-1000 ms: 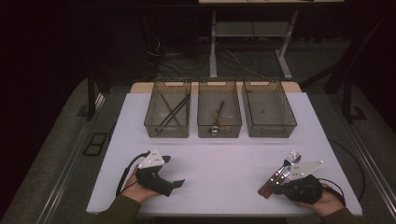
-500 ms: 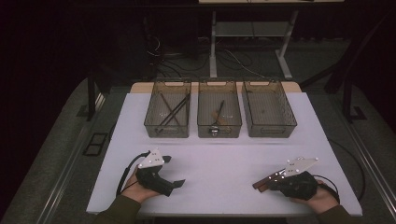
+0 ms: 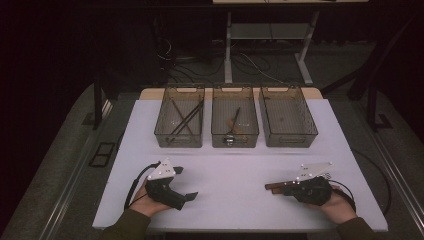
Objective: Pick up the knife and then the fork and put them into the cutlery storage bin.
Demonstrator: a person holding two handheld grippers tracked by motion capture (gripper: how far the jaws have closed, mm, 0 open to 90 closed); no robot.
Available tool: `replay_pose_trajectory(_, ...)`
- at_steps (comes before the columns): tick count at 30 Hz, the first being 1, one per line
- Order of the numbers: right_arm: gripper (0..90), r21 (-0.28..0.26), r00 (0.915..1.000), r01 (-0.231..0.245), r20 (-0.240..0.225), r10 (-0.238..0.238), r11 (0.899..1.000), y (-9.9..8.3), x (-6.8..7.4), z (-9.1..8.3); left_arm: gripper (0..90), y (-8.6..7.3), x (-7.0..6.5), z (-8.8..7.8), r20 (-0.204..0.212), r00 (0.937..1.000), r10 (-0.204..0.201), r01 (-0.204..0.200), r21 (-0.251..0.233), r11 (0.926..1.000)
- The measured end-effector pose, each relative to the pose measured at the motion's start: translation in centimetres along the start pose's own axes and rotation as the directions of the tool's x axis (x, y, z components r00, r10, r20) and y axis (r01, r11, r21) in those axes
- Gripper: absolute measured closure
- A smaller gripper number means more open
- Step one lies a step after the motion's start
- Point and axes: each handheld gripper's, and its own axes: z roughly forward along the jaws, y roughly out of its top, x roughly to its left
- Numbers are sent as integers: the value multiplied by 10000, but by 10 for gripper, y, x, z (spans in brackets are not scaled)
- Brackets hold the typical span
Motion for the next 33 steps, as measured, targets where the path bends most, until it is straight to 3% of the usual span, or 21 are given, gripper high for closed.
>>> replay_pose_trajectory(10, 893, -142, 9992, -228, 333, 233, 9996, 8, -11, 4, 0, 0, 0, 0, 14, 10000, -7, 7, -8, 10000)
replay_pose_trajectory(15, 894, -282, 9997, -251, 36, 253, 9993, 8, -11, 1, 0, 0, 0, -1, 16, 10000, -43, 43, -78, 10000)
replay_pose_trajectory(22, 894, 109, 9999, -67, -153, 69, 9999, 8, -4, 11, 0, 1, 0, -1, 47, 10000, 29, -28, -66, 10000)
replay_pose_trajectory(33, 894, 142, 9990, -168, 409, 162, 9998, 16, -15, 19, 0, 1, 0, 0, 64, 10000, 30, -29, -37, 10000)
